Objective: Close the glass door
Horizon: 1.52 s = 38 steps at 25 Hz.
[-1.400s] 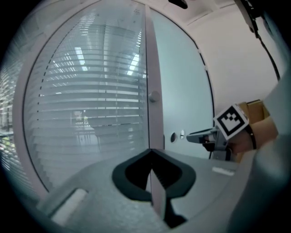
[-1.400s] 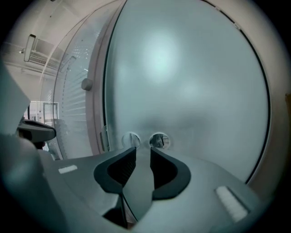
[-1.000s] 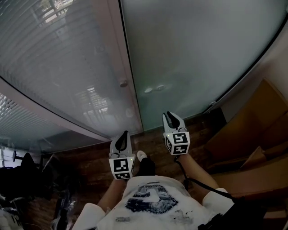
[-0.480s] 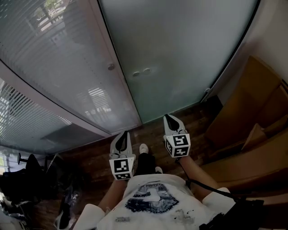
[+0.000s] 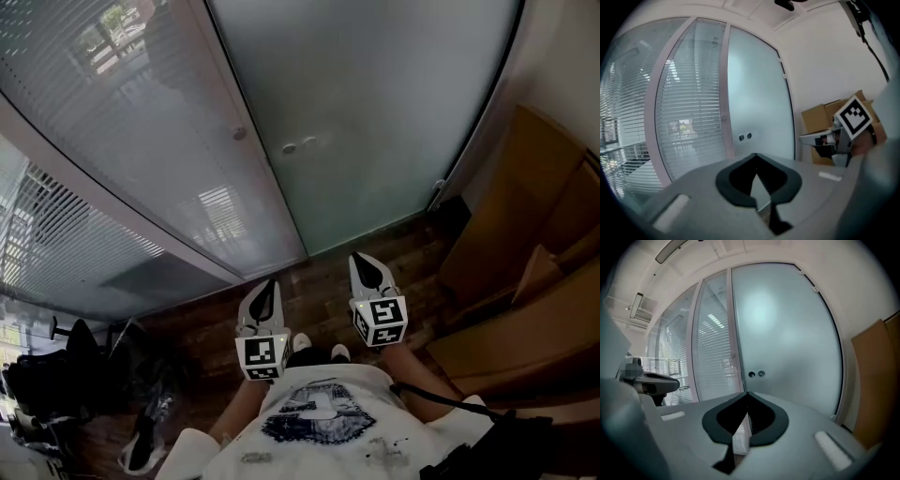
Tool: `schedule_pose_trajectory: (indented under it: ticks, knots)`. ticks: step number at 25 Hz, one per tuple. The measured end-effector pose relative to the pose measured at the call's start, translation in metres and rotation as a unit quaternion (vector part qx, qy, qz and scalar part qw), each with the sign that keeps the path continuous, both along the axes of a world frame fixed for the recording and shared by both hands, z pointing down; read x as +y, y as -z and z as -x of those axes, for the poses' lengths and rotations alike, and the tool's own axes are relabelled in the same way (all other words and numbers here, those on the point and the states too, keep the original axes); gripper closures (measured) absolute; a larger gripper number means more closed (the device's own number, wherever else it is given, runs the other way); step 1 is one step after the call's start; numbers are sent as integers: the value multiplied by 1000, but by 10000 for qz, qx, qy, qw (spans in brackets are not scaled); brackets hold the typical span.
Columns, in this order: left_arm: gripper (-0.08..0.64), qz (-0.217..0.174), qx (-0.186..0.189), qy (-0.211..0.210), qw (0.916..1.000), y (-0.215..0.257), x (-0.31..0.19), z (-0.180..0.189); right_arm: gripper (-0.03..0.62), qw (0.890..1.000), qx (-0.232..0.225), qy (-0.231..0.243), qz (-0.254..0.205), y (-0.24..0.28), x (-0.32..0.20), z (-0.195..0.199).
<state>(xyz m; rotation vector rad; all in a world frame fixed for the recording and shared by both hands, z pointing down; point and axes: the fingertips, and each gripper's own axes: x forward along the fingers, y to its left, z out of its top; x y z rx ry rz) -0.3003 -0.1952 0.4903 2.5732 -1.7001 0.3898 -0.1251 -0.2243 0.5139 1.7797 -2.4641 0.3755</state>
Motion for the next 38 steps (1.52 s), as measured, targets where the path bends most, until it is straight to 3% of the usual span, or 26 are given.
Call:
schedule_pose_trajectory:
  ticks: [9, 29, 38]
  knots:
    - [557, -7, 6, -171, 9999, 0, 5, 10, 586, 9999, -21, -30, 137, -10, 25, 16]
    - [557, -41, 215, -496, 9985, -5, 36, 111, 586, 9997, 172, -159, 30, -3, 77, 130]
    - [557, 94, 309, -724, 9969, -17, 56, 135, 586, 9993, 202, -287, 102, -10, 105, 156]
